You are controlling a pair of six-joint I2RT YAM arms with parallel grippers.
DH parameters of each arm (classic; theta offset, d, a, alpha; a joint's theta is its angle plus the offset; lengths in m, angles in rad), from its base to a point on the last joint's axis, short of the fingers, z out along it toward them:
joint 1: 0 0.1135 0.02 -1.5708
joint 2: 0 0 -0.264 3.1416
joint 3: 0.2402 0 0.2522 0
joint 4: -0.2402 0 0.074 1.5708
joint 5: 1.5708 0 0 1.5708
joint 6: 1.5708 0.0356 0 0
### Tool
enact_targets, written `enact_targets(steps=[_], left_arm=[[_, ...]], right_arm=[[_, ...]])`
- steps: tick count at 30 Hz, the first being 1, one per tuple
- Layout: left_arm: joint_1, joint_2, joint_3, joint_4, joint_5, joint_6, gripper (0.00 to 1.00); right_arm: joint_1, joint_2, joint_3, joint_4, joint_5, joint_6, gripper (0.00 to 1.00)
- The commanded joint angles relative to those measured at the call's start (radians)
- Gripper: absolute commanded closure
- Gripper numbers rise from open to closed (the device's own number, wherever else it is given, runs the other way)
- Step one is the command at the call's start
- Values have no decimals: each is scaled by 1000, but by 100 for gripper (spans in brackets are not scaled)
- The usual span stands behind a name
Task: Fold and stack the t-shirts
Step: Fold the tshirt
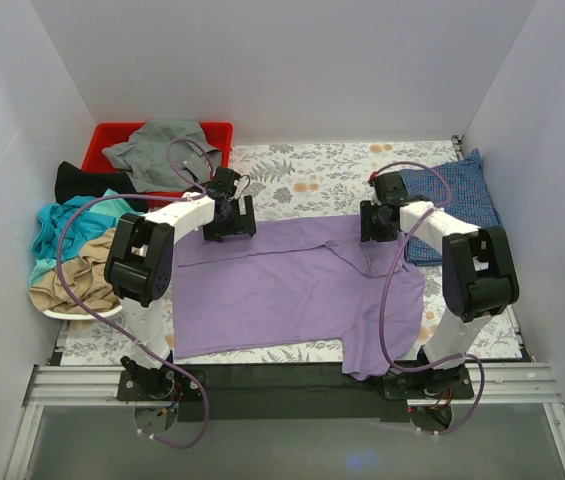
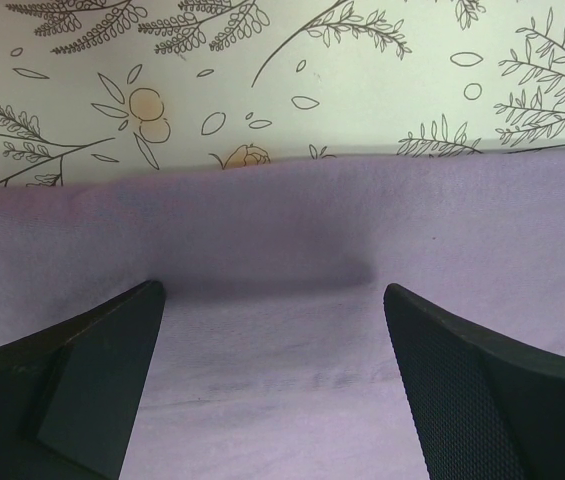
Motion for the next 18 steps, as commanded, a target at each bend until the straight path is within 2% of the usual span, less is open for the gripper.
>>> enact_targets(steps=[1,7,18], left_arm=[[6,-21,14,-40,-23,17,9],[6,-6,25,-46,-24,21,8],[6,12,33,-46,-24,24,8]], right_arm=[[39,27,21,2,8,-27,48],[90,24,-34,-6,43,-29,48],[173,-199,-166,-80,45,28,48]])
